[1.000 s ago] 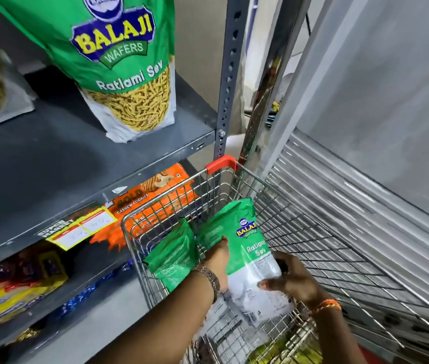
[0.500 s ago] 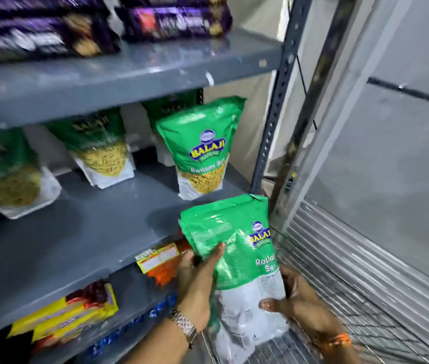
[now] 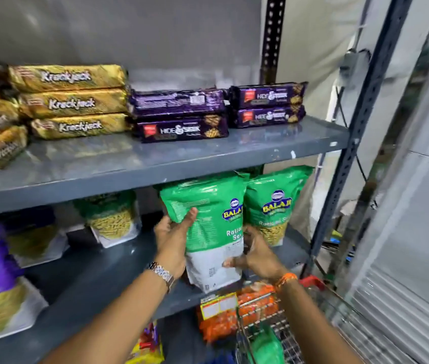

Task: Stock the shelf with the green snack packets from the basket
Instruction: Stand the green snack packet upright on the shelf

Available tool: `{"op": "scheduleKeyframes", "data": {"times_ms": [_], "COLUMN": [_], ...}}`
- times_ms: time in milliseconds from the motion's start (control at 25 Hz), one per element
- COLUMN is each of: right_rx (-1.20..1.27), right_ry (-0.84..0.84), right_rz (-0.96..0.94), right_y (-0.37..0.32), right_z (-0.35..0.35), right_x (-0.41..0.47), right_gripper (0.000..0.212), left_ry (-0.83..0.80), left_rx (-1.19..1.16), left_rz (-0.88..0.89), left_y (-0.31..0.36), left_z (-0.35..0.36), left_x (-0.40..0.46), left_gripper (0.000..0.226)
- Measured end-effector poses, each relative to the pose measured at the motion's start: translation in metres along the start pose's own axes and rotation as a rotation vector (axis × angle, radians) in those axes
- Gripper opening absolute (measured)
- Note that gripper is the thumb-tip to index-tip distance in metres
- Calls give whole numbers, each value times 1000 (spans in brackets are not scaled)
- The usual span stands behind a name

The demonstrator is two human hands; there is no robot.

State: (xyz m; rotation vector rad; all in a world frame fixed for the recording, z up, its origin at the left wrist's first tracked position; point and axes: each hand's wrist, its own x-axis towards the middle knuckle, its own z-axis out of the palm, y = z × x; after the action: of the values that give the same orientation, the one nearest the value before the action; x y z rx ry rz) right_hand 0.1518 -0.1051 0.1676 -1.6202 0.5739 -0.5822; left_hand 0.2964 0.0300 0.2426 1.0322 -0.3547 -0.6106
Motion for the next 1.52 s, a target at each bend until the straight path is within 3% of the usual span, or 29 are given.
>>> {"op": "scheduleKeyframes", "data": {"times_ms": [400, 520, 640, 960, 1160, 1320, 1520], "right_rx": [-171, -202, -153, -121, -43, -42, -109], "right_ry": [-90, -175, -230, -233, -168, -104, -225], "right_rz": [92, 131, 163, 159, 169, 175, 110], "right_y": [13, 11, 13, 19, 28, 23, 23], "right_z": [20, 12, 5, 28, 38, 20, 34], "right_x": [40, 40, 46, 34, -9, 6, 30], "right_gripper": [82, 83, 87, 84, 88, 85, 83], "left_ry": [87, 57, 146, 54, 5, 1, -2], "left_rx": [86, 62, 13, 79, 114, 145, 129], "left_rz": [25, -37, -124, -252, -311, -347, -355], "left_y": [-17, -20, -33, -82, -67, -55, -73], "left_z": [-32, -41, -45, -55, -54, -52, -51], "left_x": [32, 8, -22, -20, 20, 22, -10], "left_gripper": [11, 35, 37, 48, 59, 67, 70]}}
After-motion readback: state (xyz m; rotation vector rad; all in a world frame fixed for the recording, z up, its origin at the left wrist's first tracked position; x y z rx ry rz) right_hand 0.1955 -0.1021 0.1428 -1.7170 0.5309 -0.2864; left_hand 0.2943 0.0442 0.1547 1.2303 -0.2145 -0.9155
